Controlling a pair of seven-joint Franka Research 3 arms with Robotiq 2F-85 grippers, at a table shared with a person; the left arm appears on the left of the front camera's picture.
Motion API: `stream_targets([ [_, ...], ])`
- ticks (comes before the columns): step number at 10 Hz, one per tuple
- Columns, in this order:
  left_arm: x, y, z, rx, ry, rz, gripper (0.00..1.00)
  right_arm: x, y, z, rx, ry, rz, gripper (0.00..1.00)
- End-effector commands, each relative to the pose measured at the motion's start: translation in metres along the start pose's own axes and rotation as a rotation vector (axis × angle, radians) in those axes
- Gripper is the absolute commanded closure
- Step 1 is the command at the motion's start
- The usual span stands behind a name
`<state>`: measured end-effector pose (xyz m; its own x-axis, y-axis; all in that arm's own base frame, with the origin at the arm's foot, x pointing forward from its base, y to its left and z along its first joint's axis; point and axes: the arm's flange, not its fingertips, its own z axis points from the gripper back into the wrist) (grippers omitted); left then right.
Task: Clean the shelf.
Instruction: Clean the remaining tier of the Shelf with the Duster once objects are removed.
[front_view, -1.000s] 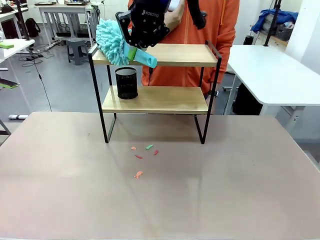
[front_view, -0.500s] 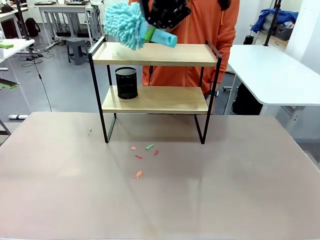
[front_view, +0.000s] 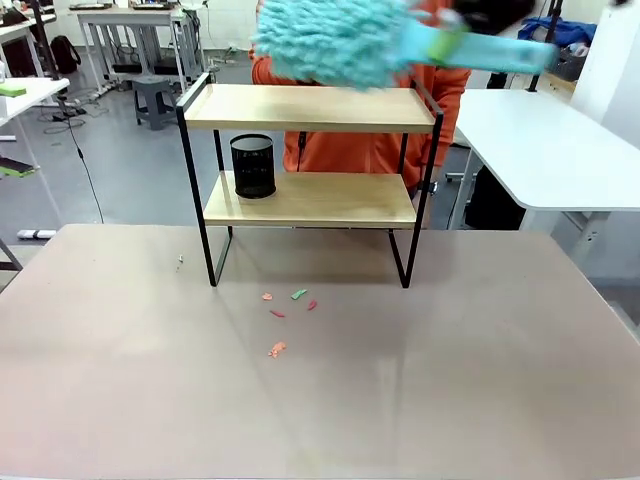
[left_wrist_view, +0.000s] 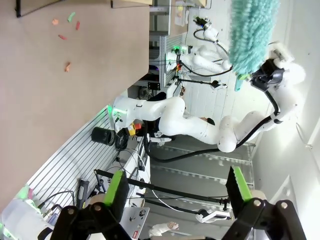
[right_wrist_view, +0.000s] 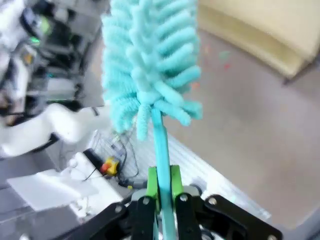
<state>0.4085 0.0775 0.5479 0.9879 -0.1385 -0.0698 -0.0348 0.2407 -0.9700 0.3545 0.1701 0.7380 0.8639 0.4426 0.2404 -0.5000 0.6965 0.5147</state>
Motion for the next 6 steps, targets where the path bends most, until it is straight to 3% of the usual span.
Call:
stream_targets([
  [1,-0.002,-0.003,-0.001,-0.017,-0.001,-0.010,0.00,-0.066,-0.064,0.033,0.107,0.049,0.026,0.88],
  [4,-0.002,-0.003,-0.001,-0.017,-0.001,-0.010,0.00,-0.125,-0.162,0.063,0.195,0.002,-0.076,0.88],
  [6,-0.002,-0.003,-0.001,-0.017,-0.001,-0.010,0.00,-0.150,-0.232,0.060,0.291,0.014,-0.126,0.88],
])
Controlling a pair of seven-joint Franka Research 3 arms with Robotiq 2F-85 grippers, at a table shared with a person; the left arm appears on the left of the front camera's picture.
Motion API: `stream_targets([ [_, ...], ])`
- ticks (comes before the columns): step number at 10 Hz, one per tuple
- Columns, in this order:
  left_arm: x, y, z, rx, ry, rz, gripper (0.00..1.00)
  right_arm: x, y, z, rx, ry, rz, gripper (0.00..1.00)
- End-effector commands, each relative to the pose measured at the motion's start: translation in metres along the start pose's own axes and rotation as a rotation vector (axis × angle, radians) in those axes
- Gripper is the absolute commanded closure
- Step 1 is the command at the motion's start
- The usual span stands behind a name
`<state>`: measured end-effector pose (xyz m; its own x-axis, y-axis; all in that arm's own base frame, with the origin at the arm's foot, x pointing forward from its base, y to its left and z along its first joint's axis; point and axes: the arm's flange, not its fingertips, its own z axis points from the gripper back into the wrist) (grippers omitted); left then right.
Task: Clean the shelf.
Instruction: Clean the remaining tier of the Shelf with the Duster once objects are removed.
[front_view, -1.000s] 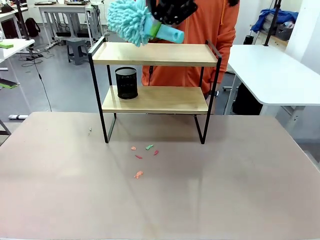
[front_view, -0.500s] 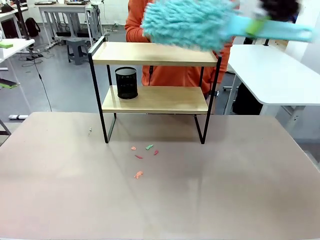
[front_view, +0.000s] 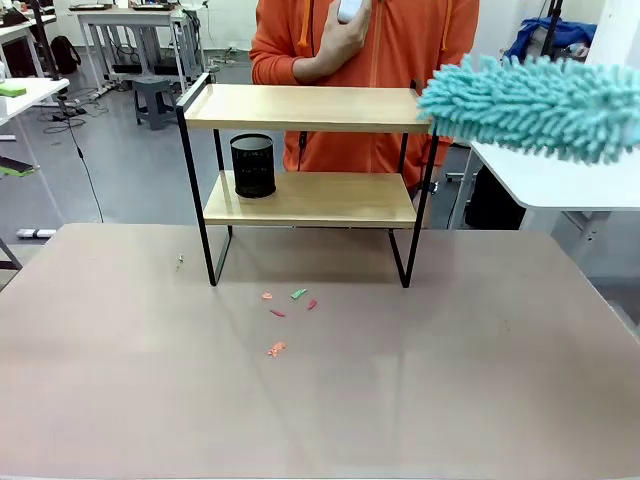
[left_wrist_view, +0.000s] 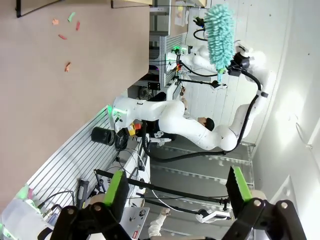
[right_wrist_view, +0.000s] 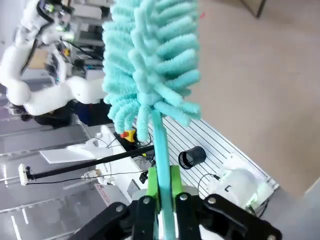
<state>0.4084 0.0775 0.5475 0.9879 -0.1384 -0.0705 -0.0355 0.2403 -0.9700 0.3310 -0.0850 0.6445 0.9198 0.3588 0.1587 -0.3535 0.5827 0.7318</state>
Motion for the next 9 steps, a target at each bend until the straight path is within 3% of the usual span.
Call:
stream_targets([
  [1,-0.002,-0.003,-0.001,-0.017,-0.001,-0.011,0.00,0.001,-0.054,0.002,0.045,0.057,0.032,0.88],
  [2,-0.002,-0.003,-0.001,-0.017,-0.001,-0.011,0.00,-0.008,-0.086,0.001,0.106,0.074,0.064,0.88],
  [4,-0.002,-0.003,-0.001,-0.017,-0.001,-0.011,0.00,-0.016,-0.135,-0.013,0.221,0.062,-0.017,0.88],
  [6,-0.002,-0.003,-0.001,-0.017,-0.001,-0.011,0.00,0.003,-0.147,-0.029,0.265,0.033,-0.044,0.88],
  [7,-0.002,-0.003,-0.001,-0.017,-0.001,-0.011,0.00,-0.017,-0.148,-0.021,0.204,0.058,-0.036,0.88],
  [9,-0.002,-0.003,-0.001,-0.017,-0.001,-0.011,0.00,-0.017,-0.148,-0.021,0.204,0.058,-0.036,0.88],
])
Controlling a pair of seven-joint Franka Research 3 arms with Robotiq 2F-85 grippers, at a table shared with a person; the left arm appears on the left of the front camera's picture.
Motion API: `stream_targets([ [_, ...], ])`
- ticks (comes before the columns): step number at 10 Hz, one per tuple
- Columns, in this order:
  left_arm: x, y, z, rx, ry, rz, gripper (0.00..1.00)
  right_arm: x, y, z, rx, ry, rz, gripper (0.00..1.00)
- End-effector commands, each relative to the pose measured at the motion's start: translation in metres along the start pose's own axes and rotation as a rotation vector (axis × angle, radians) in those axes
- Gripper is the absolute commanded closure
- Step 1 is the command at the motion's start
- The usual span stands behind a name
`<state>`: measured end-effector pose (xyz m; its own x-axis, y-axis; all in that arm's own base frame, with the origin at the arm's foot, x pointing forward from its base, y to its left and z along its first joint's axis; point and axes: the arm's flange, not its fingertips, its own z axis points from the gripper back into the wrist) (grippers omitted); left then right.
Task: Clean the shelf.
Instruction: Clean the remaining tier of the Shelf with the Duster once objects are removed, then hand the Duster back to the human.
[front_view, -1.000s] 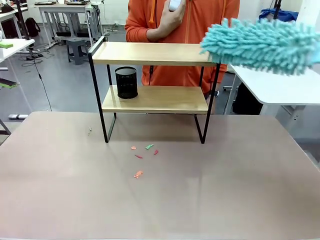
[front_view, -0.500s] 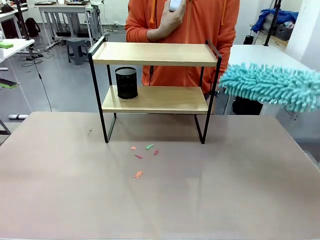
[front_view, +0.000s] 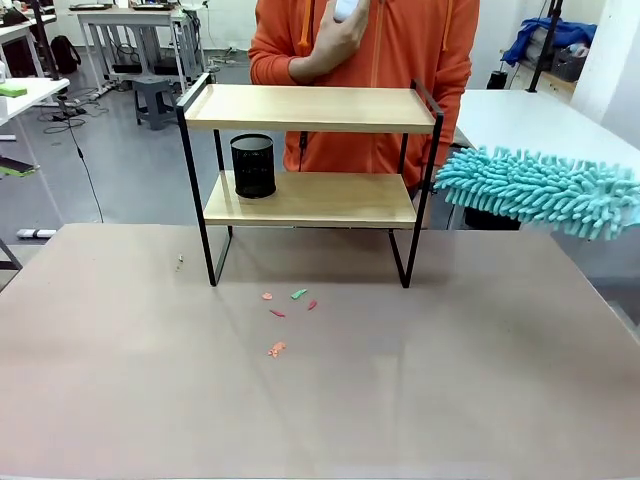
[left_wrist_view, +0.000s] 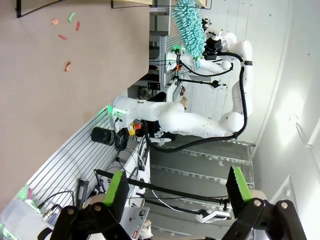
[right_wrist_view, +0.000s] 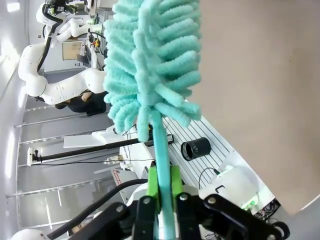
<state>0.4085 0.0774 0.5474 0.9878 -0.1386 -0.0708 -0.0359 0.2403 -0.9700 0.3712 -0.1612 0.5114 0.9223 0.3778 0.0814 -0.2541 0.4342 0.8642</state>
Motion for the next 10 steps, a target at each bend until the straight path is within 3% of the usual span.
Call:
stream_targets([
  [1,-0.0016,-0.0033,-0.0006,-0.016,-0.001,-0.011,0.00,-0.0057,0.0083,0.0025,-0.013,0.000,0.017,0.88],
  [10,-0.0016,-0.0033,-0.0006,-0.016,-0.001,-0.011,0.00,-0.0028,0.0059,0.0022,-0.012,-0.005,0.007,0.88],
])
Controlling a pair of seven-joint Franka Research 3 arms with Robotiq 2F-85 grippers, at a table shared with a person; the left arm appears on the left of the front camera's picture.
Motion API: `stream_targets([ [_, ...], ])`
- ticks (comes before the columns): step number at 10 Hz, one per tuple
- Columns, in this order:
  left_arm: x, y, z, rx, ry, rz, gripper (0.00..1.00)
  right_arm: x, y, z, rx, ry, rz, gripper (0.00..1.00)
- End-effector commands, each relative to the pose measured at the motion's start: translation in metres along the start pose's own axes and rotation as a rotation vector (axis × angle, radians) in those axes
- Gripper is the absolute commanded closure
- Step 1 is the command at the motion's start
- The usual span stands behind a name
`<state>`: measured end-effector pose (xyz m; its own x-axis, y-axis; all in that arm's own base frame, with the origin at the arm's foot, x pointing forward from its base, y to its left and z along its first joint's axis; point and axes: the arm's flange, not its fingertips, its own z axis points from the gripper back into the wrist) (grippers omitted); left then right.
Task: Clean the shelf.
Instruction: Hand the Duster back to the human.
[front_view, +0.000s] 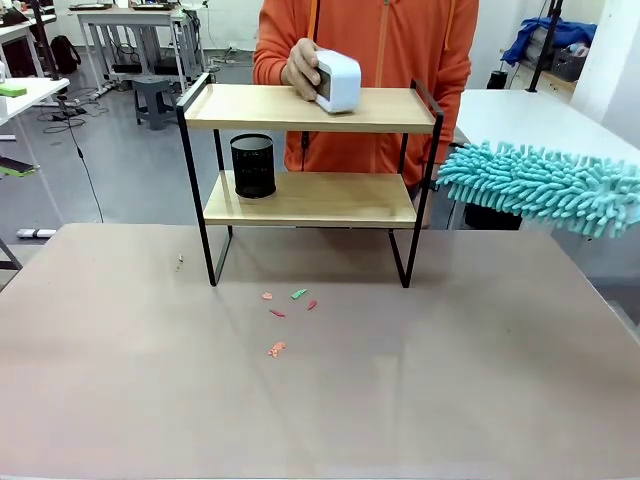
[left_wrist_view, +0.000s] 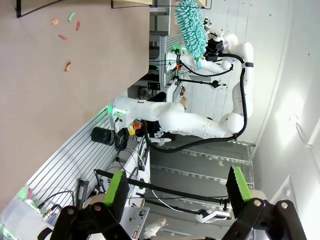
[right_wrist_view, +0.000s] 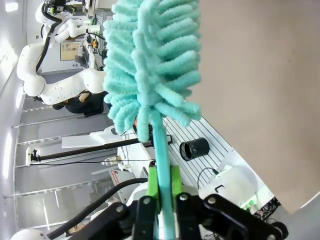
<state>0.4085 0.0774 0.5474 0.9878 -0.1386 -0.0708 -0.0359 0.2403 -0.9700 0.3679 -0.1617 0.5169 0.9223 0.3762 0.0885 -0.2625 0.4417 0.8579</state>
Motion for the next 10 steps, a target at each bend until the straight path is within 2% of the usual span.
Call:
stream_targets([
  [1,0.000,0.000,0.000,0.000,0.000,0.000,0.00,-0.048,0.000,0.046,0.076,-0.032,0.053,0.88],
  [2,-0.013,-0.024,-0.003,-0.026,0.142,-0.081,0.00,-0.081,0.018,0.087,0.149,-0.067,0.163,0.88],
  [3,-0.014,-0.044,-0.024,-0.015,0.268,-0.142,0.00,-0.104,0.051,0.108,0.161,-0.013,0.258,0.88],
  [4,-0.011,-0.058,-0.055,0.009,0.387,-0.184,0.00,-0.120,0.086,0.110,0.144,0.104,0.336,0.88],
  [5,-0.009,-0.070,-0.097,-0.007,0.528,-0.235,0.00,-0.133,0.117,0.096,0.094,0.264,0.424,0.88],
  [6,-0.013,-0.075,-0.138,0.047,0.596,-0.261,0.00,-0.138,0.136,0.073,0.076,0.390,0.493,0.88],
  [7,-0.019,-0.077,-0.182,0.114,0.659,-0.291,0.00,-0.137,0.149,0.045,0.042,0.468,0.556,0.88],
  [8,-0.026,-0.077,-0.208,0.107,0.635,-0.266,0.00,-0.135,0.153,0.032,0.075,0.518,0.585,0.88],
  [9,-0.030,-0.072,-0.215,0.170,0.602,-0.248,0.00,-0.128,0.147,0.025,0.069,0.432,0.521,0.88],
  [10,-0.023,-0.087,-0.213,0.088,0.668,-0.254,0.00,-0.102,0.093,-0.033,0.052,0.413,0.557,0.88],
])
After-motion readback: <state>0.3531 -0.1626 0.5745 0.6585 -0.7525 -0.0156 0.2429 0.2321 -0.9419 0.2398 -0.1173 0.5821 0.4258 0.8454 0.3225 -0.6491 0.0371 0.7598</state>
